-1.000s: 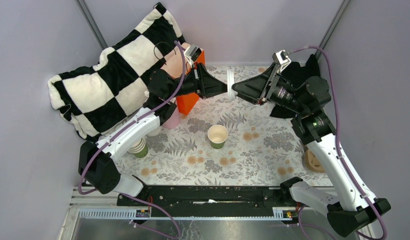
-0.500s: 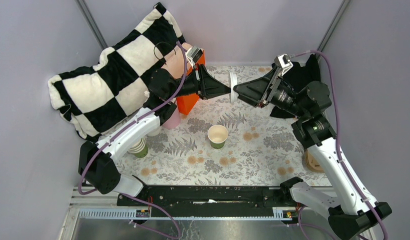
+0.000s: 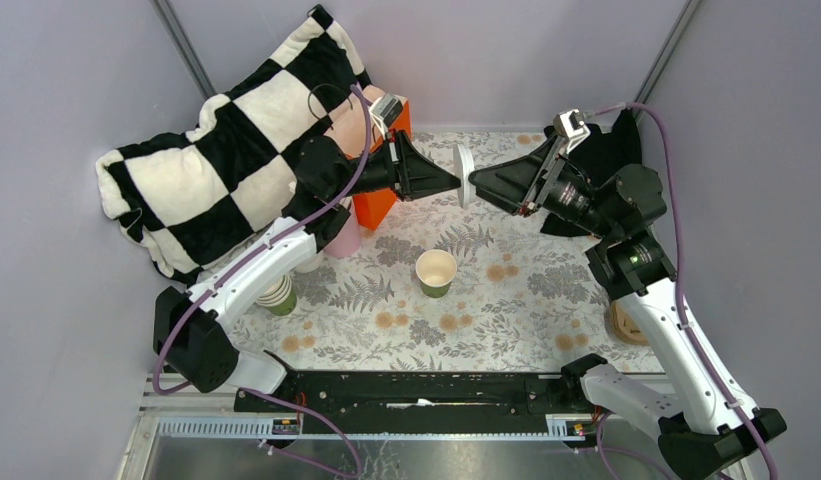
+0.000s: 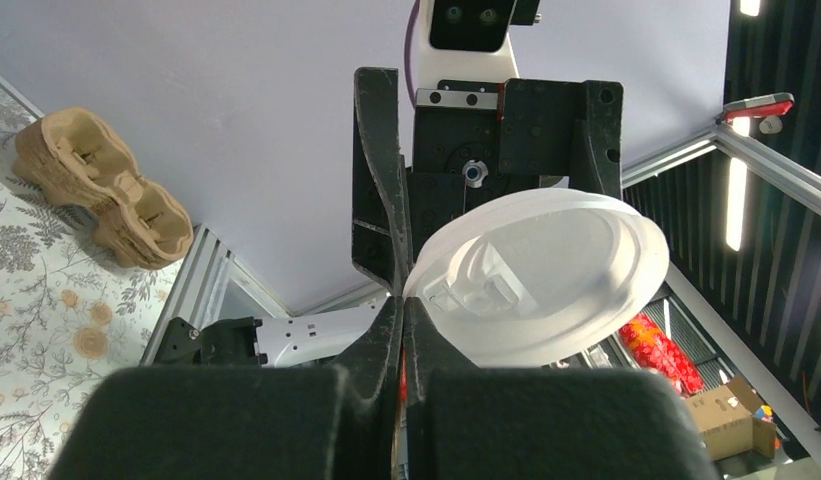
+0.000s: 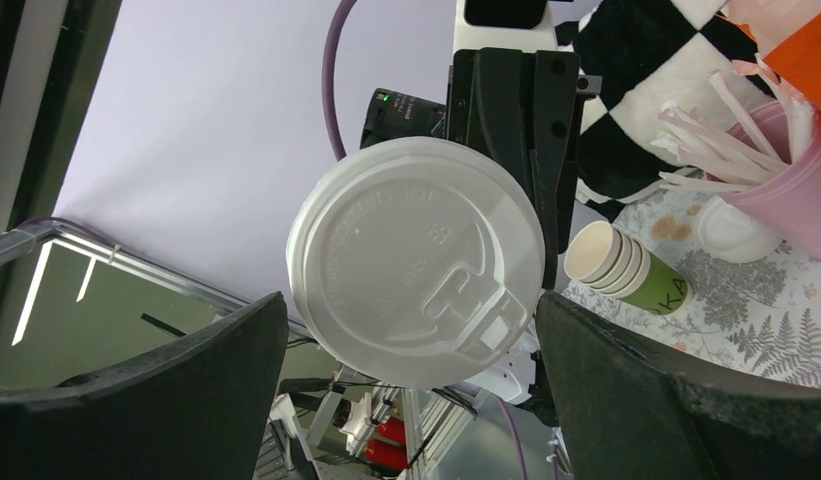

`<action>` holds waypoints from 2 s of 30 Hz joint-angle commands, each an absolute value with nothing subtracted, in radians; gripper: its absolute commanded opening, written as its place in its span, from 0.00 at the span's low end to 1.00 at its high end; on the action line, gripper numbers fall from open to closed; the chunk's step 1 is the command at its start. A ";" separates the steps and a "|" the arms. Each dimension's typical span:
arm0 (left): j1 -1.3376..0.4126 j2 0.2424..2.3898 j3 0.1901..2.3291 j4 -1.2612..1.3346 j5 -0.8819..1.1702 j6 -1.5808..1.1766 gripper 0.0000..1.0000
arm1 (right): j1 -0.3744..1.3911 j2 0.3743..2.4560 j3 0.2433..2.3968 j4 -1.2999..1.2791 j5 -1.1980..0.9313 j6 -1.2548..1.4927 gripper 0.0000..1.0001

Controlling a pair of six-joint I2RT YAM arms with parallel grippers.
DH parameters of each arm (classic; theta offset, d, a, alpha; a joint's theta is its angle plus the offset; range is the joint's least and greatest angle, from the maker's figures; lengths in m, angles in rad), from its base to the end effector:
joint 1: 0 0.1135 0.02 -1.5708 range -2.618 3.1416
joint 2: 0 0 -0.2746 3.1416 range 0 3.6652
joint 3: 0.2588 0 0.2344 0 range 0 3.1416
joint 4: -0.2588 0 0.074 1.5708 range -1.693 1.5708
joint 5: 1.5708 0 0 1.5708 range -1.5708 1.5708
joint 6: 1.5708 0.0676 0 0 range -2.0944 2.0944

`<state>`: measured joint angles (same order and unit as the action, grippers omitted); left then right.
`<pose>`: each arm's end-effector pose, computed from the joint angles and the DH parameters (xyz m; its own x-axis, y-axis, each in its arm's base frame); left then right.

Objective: Pack the takeout coffee

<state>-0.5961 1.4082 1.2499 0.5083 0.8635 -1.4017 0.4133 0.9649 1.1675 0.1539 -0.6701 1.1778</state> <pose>0.2356 -0.2219 0.4484 -0.8943 -0.1673 -0.4150 0.4405 -0.1667 -0.8821 0.1594 0.1158 0.4879 -0.6608 0.5008 -0.5591 -0.6199 0.0559 0.7827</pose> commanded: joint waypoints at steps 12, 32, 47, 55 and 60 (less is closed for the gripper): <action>-0.589 1.383 1.303 0.433 0.868 -1.321 0.00 | 0.421 0.974 1.213 0.109 -0.652 1.132 1.00; -0.581 1.399 1.302 0.443 0.870 -1.329 0.00 | 0.420 0.963 1.175 0.193 -0.657 1.166 1.00; -0.575 1.395 1.290 0.448 0.871 -1.333 0.00 | 0.420 0.976 1.202 0.132 -0.657 1.127 1.00; -0.574 1.393 1.287 0.455 0.871 -1.336 0.00 | 0.420 0.977 1.194 0.163 -0.666 1.147 1.00; -0.575 1.390 1.287 0.456 0.871 -1.338 0.00 | 0.420 0.982 1.194 0.152 -0.666 1.147 1.00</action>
<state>-0.5789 1.4090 1.2617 0.3981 0.8635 -1.3365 0.4133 0.9848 1.1767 0.1024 -0.6556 1.1389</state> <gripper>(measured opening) 0.005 0.994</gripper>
